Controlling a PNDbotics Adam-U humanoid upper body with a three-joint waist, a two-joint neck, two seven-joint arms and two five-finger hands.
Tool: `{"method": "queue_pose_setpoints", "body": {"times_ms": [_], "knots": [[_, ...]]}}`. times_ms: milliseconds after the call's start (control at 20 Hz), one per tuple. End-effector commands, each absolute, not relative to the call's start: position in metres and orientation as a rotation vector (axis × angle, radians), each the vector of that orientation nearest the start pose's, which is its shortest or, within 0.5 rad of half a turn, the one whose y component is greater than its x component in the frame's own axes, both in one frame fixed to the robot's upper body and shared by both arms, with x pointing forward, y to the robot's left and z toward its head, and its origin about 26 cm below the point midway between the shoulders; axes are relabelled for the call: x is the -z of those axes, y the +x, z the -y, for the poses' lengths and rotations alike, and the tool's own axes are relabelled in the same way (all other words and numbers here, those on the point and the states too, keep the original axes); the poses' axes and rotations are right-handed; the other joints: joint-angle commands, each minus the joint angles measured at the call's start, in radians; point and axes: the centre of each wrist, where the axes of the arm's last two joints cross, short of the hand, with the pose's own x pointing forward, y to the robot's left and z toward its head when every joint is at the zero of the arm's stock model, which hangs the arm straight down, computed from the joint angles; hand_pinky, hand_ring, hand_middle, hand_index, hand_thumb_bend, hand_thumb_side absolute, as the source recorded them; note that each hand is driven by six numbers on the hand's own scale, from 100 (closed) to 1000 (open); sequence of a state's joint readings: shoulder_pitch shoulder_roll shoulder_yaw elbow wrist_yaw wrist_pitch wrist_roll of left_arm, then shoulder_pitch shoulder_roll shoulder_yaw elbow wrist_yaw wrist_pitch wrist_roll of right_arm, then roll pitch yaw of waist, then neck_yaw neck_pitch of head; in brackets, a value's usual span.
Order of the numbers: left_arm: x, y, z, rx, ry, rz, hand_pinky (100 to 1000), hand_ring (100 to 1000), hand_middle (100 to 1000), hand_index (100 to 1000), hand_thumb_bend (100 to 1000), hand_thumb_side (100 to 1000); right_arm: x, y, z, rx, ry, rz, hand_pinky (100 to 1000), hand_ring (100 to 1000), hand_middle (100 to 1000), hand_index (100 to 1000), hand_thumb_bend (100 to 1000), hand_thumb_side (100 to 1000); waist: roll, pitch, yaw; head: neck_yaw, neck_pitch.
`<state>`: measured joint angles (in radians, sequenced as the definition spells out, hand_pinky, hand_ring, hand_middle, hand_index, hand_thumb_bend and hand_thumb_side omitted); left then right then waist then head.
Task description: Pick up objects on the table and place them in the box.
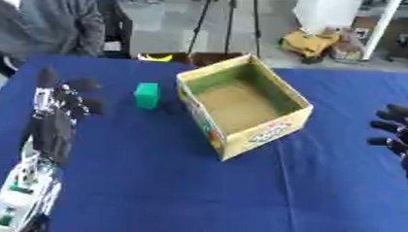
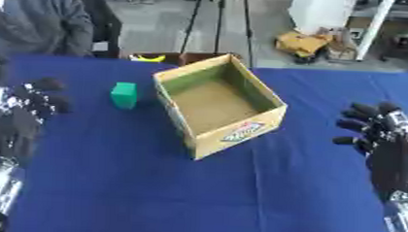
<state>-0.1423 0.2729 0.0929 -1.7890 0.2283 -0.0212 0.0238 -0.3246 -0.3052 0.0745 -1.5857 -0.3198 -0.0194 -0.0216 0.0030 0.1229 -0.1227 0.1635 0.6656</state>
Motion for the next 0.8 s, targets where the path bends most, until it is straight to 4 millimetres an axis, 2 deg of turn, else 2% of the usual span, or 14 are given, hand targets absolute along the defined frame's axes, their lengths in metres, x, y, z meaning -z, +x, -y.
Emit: {"method": "queue_pose_setpoints", "body": {"times_ms": [50,400,450,550,800], "knots": [[-0.119,0.303,-0.307,0.04,0.052,1.997,607,591,656,740,571,1000,-0.114,0.35,0.269,-0.144,0.135,1.917,574,735,704,806,100,1000,0.0,-0.01,-0.001,0.0,-0.012],[-0.126,0.306,-0.313,0.095,0.088,2.001,609,596,666,746,603,978,-0.114,0.351,0.269,-0.146,0.135,1.916,574,735,704,806,100,1000,0.001,-0.011,-0.005,0.0,-0.015],[-0.13,0.307,-0.315,0.118,0.104,1.999,609,600,673,751,662,911,-0.114,0.35,0.269,-0.148,0.134,1.914,574,735,704,806,100,1000,0.002,-0.013,-0.005,-0.002,-0.015],[-0.14,0.313,-0.324,0.183,0.154,1.987,614,606,684,760,696,842,-0.113,0.35,0.271,-0.153,0.129,1.911,574,735,704,806,100,1000,0.004,-0.016,-0.005,-0.005,-0.014],[-0.171,0.332,-0.343,0.377,0.288,1.92,653,677,743,800,697,722,-0.112,0.35,0.273,-0.162,0.12,1.905,574,735,704,806,100,1000,0.012,-0.022,-0.011,-0.007,-0.017]]}}
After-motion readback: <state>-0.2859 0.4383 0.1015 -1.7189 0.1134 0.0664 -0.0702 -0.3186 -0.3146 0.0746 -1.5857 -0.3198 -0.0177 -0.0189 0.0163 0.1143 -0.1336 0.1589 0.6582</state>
